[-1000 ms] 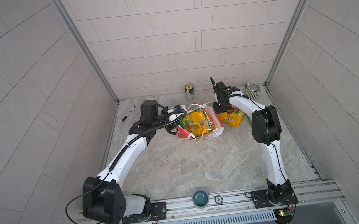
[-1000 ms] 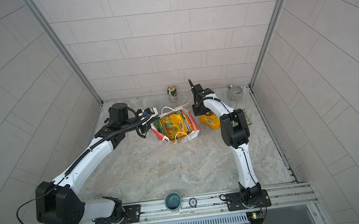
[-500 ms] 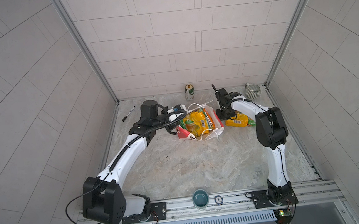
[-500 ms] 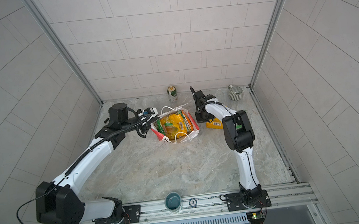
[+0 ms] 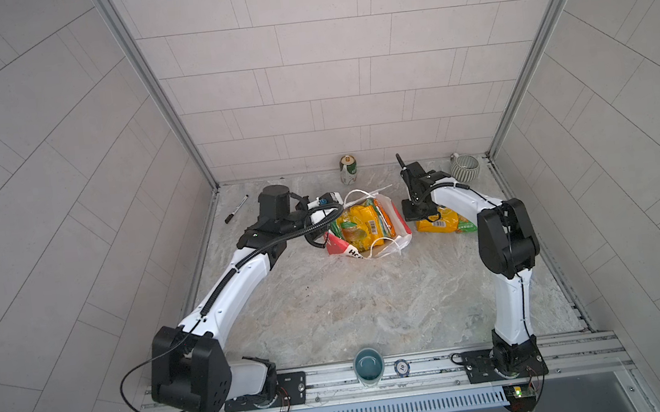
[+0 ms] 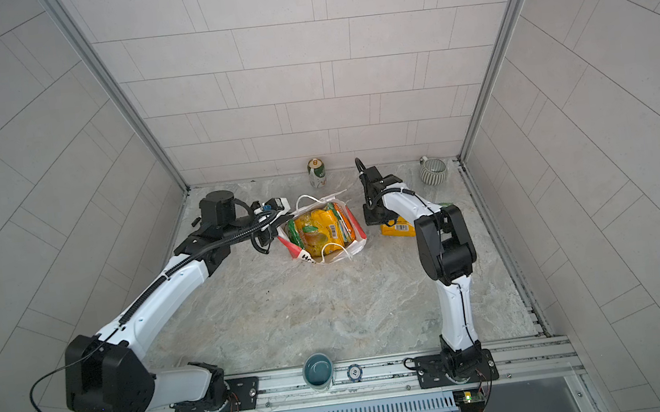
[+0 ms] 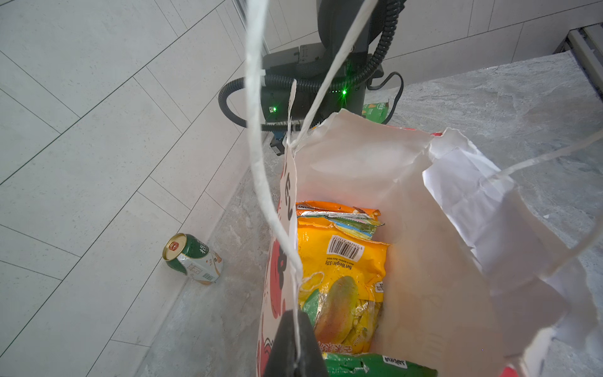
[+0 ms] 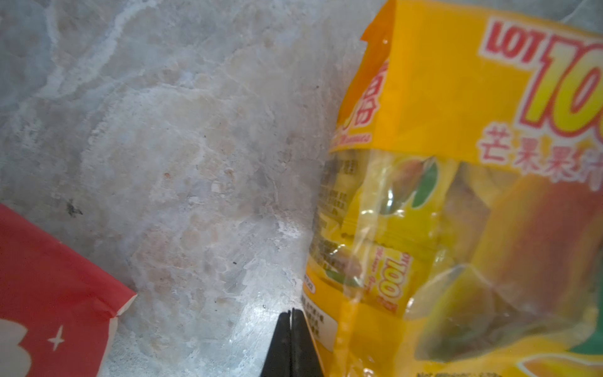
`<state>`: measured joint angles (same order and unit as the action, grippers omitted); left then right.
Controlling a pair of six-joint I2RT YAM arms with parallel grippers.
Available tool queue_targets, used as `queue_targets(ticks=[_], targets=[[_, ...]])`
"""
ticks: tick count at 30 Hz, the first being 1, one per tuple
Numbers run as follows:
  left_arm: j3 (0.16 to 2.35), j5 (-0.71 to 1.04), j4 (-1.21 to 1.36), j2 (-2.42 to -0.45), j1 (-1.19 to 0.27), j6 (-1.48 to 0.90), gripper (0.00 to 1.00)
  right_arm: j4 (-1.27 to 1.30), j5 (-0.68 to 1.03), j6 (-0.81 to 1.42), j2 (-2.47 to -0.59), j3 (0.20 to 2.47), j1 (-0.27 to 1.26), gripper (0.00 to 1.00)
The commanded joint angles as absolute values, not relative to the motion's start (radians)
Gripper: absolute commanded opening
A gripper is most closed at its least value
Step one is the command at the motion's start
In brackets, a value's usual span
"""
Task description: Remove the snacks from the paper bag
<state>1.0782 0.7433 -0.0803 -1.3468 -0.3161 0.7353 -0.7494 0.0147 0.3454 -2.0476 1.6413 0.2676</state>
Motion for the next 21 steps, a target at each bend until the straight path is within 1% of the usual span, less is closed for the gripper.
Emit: queue_targets(ticks=[1,4,12,21], targets=[[1.068,0.766,-0.073,-1.322,-0.314,0.729,0.0,-0.722,0.006,0.365,-2.003,1.635,0.295,0.0],[1.068,0.771,-0.063,-1.327,-0.313,0.721,0.0,-0.706,0.001,0.378,-2.029,1.644,0.301,0.0],[1.071,0.772,-0.063,-1.332,-0.313,0.718,0.0,-0.661,-0.087,0.432,-2.086,1.648,0.277,0.0],[1.073,0.767,-0.071,-1.325,-0.314,0.723,0.0,-0.628,-0.13,0.473,-2.024,1.54,0.245,0.0]])
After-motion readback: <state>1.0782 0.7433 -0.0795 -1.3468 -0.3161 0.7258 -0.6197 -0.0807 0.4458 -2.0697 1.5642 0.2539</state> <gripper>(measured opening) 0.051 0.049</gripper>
